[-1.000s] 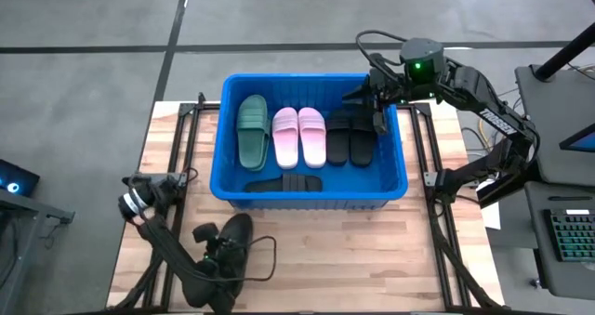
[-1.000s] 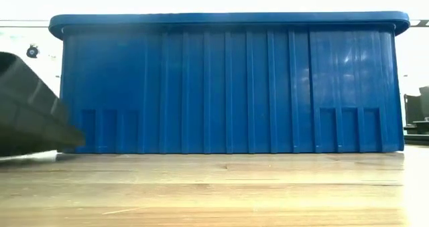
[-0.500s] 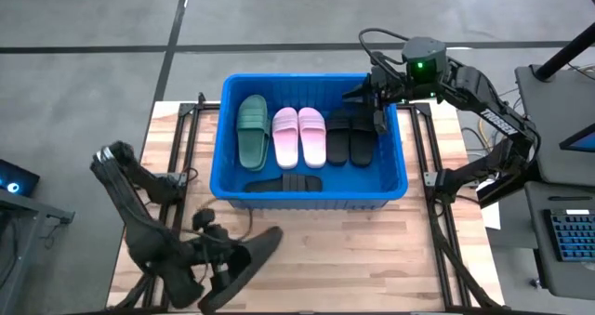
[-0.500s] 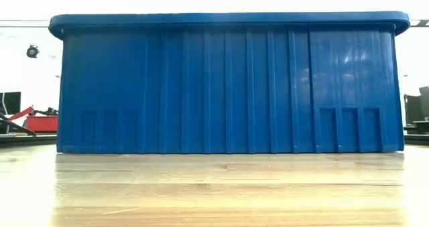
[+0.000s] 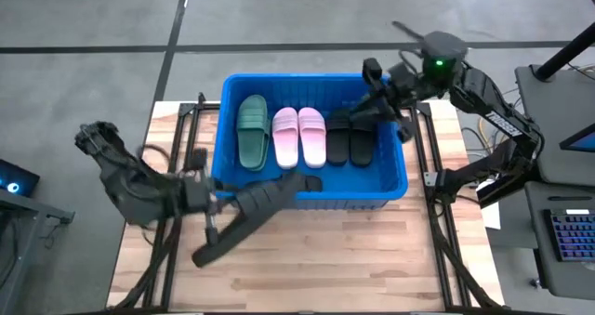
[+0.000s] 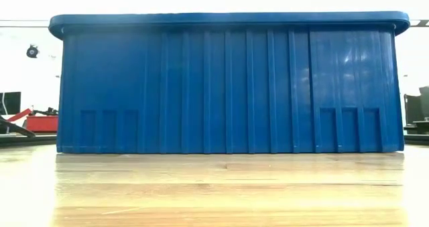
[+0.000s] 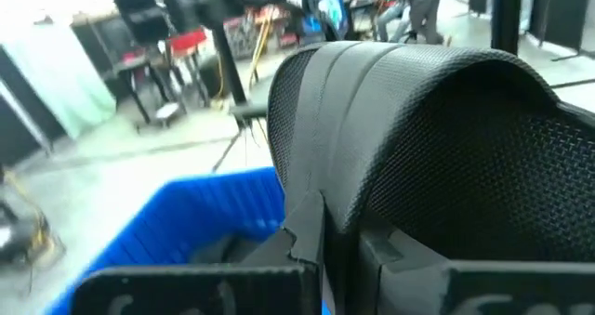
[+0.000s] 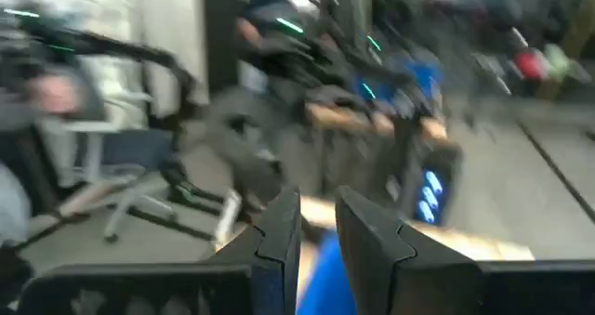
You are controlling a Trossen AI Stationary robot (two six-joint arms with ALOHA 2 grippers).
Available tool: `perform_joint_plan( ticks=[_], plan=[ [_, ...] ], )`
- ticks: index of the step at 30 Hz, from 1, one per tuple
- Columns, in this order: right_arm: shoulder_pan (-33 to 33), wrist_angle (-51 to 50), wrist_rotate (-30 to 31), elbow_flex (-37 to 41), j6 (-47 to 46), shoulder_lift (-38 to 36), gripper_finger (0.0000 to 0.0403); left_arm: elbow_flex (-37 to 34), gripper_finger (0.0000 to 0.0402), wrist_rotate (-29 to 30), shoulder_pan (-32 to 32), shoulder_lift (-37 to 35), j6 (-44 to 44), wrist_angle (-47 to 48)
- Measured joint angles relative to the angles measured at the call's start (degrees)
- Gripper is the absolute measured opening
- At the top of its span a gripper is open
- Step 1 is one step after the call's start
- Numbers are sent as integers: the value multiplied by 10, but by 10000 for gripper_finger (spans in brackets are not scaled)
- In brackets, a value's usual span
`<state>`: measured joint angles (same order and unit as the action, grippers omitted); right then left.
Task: Pick and place slides into bin
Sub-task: Put the black slipper into the blue bin
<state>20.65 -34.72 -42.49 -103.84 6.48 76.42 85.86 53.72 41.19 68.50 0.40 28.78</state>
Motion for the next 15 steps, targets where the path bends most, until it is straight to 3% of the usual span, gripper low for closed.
perform_joint_plan(
  ticks=[2, 8, 13, 15],
  plan=[
    [-16, 44, -27, 0, 0, -5, 63, 0, 0, -12, -7, -21, 40, -12],
    [-86, 131, -19, -1, 112, -18, 77, 0, 0, -11, -12, -67, 65, -13],
    [-123, 128, 85, -1, 170, -12, 127, 0, 0, -29, -12, -75, 65, -13],
    [-123, 116, 97, -1, 182, -6, 150, 0, 0, -39, -12, -73, 66, -13]
  ],
)
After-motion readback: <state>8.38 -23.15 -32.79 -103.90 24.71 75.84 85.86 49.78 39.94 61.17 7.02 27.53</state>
